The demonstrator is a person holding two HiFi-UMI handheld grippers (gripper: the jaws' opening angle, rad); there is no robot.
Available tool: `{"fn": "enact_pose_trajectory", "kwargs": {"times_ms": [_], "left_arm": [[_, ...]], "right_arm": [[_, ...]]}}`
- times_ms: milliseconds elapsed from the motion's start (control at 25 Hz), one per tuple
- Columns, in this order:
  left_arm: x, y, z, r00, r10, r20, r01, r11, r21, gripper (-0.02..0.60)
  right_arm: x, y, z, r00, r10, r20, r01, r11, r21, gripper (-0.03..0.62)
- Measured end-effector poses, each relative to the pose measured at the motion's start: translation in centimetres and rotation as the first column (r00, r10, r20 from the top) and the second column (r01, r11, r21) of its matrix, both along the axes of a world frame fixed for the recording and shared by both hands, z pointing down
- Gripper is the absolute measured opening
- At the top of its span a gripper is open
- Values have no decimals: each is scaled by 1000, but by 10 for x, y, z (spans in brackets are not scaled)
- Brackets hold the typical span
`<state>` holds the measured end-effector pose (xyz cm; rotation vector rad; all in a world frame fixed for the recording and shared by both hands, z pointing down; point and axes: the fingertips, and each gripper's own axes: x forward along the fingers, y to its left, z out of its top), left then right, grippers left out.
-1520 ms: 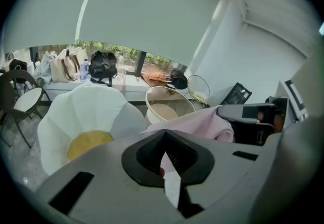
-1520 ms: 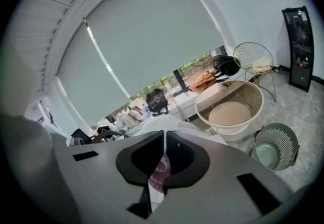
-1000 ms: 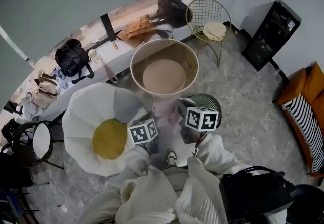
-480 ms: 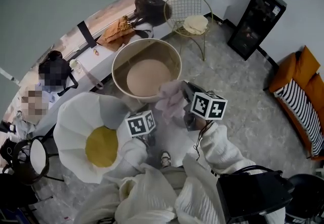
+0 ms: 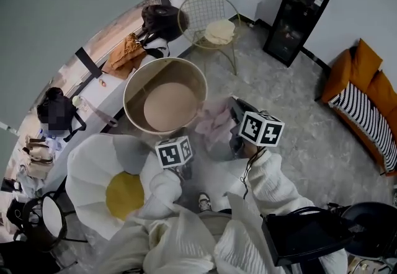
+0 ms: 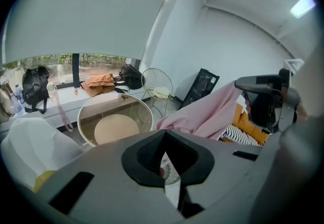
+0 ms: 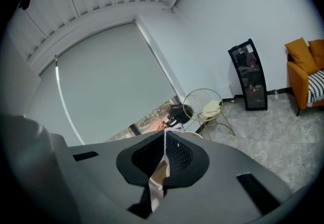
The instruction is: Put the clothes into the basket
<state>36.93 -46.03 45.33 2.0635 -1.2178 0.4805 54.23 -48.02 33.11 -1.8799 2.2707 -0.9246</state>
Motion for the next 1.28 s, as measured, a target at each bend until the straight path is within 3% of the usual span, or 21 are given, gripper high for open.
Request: {"fn": "enact_pose_trajectory", "kwargs": {"times_ms": [280,640,840,1120,1280], "left_arm": [[30,11,28,996,84,42,-82,995,-55,-2],[65,32,87,977,193,93,-175,968,-179,-2],[88,40,119,957,275,97,-248,942,-227,-2],[100,46,150,948,300,103,-262,923,-280,-2],[97,42,150,950,292,115,-251,927,-280,-2]], "right_arm": [[44,18,59,995,97,18,-95,991,-95,23],[63,34,162,992,123,40,-107,955,-276,23],[66,43,223,987,149,61,-117,924,-363,23],[69,46,279,973,206,104,-141,886,-443,23],[79,45,303,963,260,73,-186,835,-517,26]]}}
